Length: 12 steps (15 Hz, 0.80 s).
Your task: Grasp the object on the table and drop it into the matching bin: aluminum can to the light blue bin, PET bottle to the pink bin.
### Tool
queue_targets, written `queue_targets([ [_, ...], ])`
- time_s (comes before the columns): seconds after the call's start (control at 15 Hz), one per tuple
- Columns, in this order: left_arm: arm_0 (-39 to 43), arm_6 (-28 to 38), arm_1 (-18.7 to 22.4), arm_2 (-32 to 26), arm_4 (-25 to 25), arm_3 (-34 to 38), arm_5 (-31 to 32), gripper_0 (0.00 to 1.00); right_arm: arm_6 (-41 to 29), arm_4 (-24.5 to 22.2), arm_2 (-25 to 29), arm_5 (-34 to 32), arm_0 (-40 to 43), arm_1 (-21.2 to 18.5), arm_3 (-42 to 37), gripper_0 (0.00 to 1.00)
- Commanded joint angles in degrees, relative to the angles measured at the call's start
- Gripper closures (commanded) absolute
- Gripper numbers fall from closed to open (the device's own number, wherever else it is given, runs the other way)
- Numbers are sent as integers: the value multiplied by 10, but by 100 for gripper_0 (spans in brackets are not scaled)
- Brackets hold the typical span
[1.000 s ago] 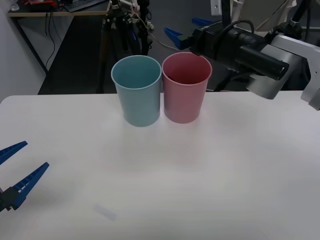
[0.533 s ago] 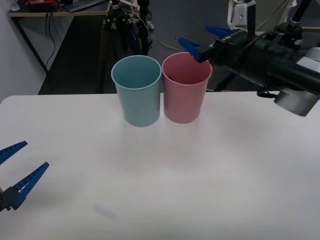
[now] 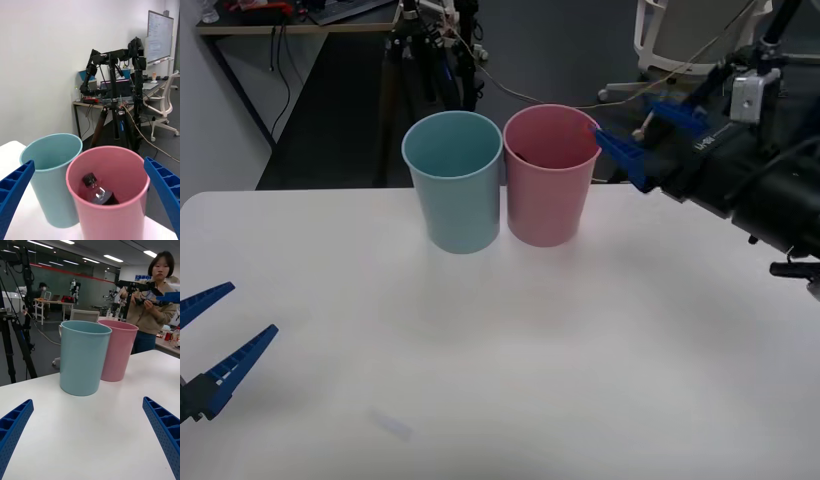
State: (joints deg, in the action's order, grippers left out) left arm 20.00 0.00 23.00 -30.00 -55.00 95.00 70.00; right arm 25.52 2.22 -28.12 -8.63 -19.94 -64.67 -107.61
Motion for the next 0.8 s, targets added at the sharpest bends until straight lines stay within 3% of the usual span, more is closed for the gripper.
queue_targets([
  [0.07,0,0,0,0,0,0,0,0,-46,-76,63,-23,100,9,-34,0],
  [0.47,0,0,0,0,0,0,0,0,-153,-261,173,-106,264,91,-38,0],
  [0.8,0,0,0,0,0,0,0,0,-218,-392,214,-155,335,165,-38,0],
])
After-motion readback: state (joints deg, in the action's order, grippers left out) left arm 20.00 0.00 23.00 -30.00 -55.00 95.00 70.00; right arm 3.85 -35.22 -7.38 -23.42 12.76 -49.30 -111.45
